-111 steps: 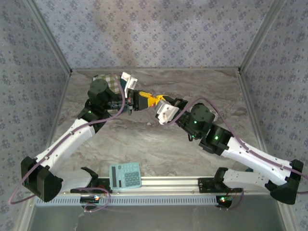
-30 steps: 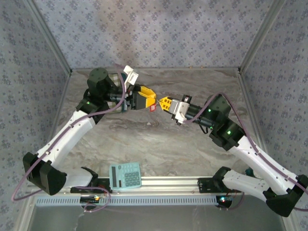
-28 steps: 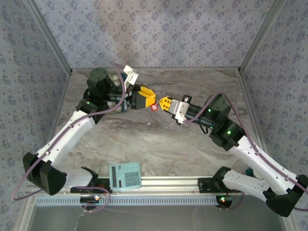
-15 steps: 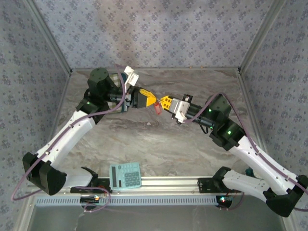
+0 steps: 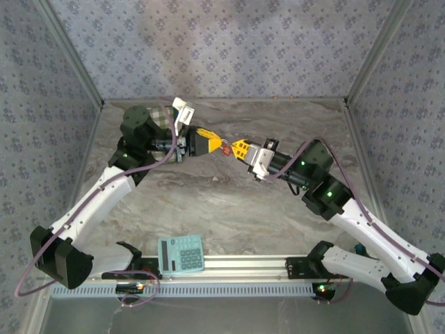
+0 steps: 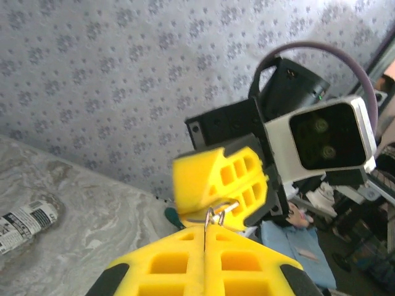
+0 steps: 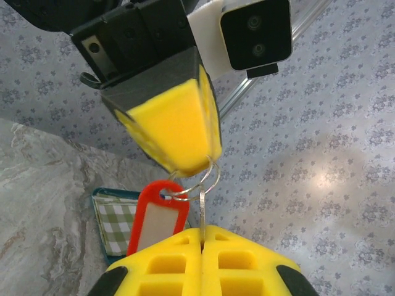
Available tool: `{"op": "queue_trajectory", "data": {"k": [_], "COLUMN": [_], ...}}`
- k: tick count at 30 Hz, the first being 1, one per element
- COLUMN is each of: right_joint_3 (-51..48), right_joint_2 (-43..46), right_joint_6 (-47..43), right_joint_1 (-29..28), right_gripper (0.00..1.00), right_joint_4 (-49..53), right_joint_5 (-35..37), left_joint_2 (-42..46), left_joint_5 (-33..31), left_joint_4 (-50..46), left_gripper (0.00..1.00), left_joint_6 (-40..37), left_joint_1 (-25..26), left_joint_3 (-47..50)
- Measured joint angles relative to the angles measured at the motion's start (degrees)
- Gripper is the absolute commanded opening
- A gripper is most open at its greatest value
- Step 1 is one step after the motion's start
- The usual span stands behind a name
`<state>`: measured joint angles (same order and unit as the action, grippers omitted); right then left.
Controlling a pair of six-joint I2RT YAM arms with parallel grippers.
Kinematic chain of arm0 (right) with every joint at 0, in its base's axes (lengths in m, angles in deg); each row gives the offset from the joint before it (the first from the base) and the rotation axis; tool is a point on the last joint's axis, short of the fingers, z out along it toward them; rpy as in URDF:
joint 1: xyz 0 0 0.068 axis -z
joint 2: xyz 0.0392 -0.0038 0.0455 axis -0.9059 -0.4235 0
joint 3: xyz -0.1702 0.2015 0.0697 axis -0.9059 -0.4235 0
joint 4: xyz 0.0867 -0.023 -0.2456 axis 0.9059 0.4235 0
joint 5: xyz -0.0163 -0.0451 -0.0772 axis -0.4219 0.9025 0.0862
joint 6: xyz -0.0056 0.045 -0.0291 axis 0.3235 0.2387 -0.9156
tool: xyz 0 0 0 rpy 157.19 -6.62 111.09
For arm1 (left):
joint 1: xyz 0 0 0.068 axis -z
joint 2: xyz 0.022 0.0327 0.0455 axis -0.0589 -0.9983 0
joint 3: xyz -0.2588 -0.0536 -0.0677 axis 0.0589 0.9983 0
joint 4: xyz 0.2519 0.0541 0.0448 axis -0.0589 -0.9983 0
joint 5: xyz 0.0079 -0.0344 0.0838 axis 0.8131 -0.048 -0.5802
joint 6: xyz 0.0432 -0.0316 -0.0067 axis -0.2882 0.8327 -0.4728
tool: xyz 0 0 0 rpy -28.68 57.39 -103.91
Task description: Remove the keys from the keyring
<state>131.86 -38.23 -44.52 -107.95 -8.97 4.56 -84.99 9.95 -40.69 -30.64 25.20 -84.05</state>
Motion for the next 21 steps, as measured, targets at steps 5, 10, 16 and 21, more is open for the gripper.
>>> {"op": "queue_trajectory", "data": {"k": [5,10,16,21], "right_joint_3": [-0.96,-0.96,-0.94,-0.94], "right_joint_2": [0.07,0.42,0.42,0.42], "right_joint_6": [0.2,0.13,-0.11,-0.09], "right_joint_1": [-1.4,-2.69,-2.47,-2.1], "right_gripper": [0.0,0.0,0.0,0.0], "right_joint_4": [-0.31,-0.31,0.31,0.74], "right_joint_5": [0.9,2.58,3.48,3.45], "left_joint_2": [0.46,1.16,4.5,4.66], "left_joint_5": [-1.9,-5.11,-7.58,-6.43], "left_joint_4": [3.43,2.6,-0.46,-1.75], "left_gripper": [0.0,0.3,0.52,0.67], "left_joint_6": [2.64,1.7,-1.84,-3.78], "left_joint_1": [-0.48,-1.42,-1.86,-1.81], "left_joint_3": [1.73,1.77,2.91,2.67]}}
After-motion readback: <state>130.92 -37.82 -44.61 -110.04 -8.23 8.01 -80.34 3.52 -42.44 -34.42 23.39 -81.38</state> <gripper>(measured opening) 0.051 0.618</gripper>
